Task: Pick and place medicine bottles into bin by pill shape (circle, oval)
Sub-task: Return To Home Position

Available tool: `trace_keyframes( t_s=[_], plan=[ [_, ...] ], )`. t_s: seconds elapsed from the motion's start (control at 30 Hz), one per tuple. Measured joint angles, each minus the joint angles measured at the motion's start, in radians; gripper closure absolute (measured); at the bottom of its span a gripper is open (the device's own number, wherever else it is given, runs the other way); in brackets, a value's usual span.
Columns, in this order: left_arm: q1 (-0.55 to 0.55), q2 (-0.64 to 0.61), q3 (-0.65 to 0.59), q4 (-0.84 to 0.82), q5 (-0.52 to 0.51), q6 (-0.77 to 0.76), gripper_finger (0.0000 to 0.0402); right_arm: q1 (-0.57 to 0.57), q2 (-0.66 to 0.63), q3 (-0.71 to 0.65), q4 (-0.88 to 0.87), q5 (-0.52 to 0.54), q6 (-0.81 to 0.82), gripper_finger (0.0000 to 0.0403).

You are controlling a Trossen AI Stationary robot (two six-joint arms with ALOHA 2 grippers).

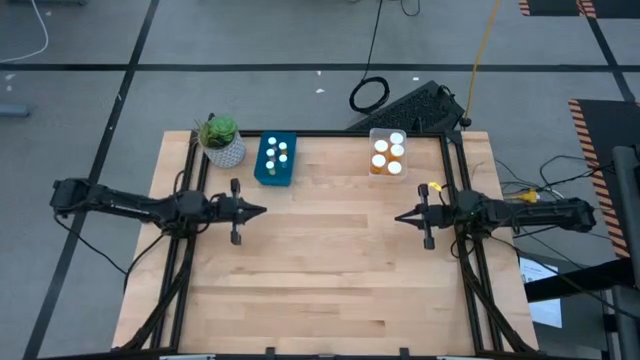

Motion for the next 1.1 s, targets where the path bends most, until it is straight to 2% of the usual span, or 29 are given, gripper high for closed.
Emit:
trace_keyframes(
  t_s=[0.17,0.53,0.73,0.9,1.1],
  plan=[
    [0.06,-0.05,0.0,-0.051,0.057,-0.021,0.0399,0.0,-0.085,-0.001,-0.092,-0.008,0.006,0.0403],
    [0.133,-0.064,0.001,-0.09,0.156,-0.053,0.0399,0.0,-0.24,-0.012,-0.107,-0.024,-0.038,0.0403],
    [0.155,-0.064,0.001,-0.089,0.17,-0.058,0.0399,-0.009,-0.241,-0.012,-0.103,-0.02,-0.056,0.0403],
    [0.197,-0.101,0.001,-0.098,0.25,-0.059,0.04,-0.015,-0.241,-0.012,-0.092,-0.021,-0.041,0.0403],
    [0.265,-0.197,0.001,-0.187,0.339,-0.058,0.04,-0.015,-0.24,-0.012,-0.094,-0.022,-0.034,0.0403]
  ],
)
